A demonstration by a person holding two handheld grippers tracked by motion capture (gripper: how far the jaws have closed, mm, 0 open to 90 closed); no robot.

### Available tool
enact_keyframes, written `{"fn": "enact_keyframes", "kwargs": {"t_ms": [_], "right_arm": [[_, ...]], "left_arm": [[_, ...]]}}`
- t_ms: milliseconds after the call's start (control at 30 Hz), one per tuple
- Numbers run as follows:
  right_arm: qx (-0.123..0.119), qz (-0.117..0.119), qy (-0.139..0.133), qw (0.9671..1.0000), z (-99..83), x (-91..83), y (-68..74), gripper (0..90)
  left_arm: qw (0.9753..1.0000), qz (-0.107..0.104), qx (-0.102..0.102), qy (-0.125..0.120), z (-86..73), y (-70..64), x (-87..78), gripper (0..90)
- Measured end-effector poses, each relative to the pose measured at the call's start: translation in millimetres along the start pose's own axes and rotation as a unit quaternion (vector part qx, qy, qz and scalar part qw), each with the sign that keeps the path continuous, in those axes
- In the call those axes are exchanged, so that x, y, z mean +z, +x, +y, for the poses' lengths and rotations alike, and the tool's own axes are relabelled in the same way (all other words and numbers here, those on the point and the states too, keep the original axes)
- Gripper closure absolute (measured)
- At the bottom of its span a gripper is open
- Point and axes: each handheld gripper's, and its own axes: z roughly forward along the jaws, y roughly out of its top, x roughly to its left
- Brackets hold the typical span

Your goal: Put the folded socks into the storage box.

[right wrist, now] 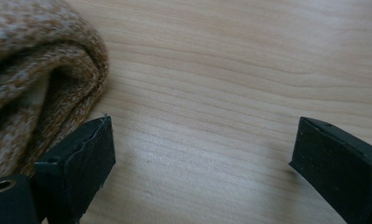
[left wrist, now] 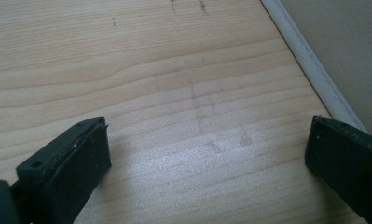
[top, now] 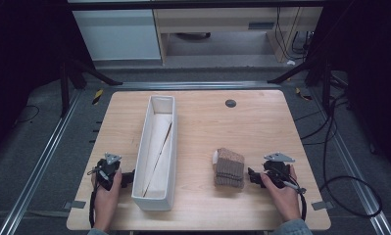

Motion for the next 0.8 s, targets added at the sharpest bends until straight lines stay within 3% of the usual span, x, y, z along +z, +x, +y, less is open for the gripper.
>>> {"fn": "enact_keyframes", "kwargs": {"t_ms": [33,100,167,300,367,433,600,633,667,700,800], "right_arm": [[-0.015,0.0,-0.006,0.9999,2.0,-9.8,0.8,6.1],[-0.019,0.003,-0.004,0.9998,3.4,-14.2,2.3,5.6],[-0.06,0.017,-0.014,0.9979,12.0,-34.7,7.2,6.6],[-0.079,0.03,-0.005,0.9964,20.1,-47.1,10.7,7.2],[-0.101,0.037,0.003,0.9942,26.6,-55.6,14.5,7.9],[-0.141,0.047,0.016,0.9888,37.0,-67.4,19.4,8.2],[-0.156,0.077,0.027,0.9844,48.4,-76.2,20.5,10.4],[-0.164,0.093,0.029,0.9818,55.0,-79.6,22.1,11.0],[-0.164,0.093,0.029,0.9818,55.0,-79.6,22.1,11.0],[-0.176,0.112,0.031,0.9775,63.1,-81.4,25.1,11.0],[-0.185,0.124,0.035,0.9742,70.2,-80.8,28.5,10.8]], "left_arm": [[1.0,0.0,0.0,0.0,-0.2,0.0,-0.2,0.0],[1.0,0.0,0.0,0.0,-0.2,0.1,-0.2,0.0],[1.0,0.0,0.0,0.0,-0.2,0.0,-0.2,0.0],[1.0,0.0,0.0,0.0,-0.2,0.0,-0.2,0.0],[1.0,0.0,0.0,0.0,-0.2,0.0,-0.1,0.0],[1.0,0.0,0.001,0.0,-0.2,0.0,-0.2,0.0],[1.0,-0.002,0.002,0.0,-1.0,0.1,-1.0,0.0],[1.0,-0.002,0.002,0.0,-1.2,0.0,-1.2,0.0],[1.0,-0.002,0.002,0.0,-1.2,0.0,-1.1,0.0],[1.0,-0.002,0.002,0.0,-1.2,0.1,-1.1,0.0],[1.0,-0.003,0.002,0.0,-1.2,0.0,-1.2,0.0]]}}
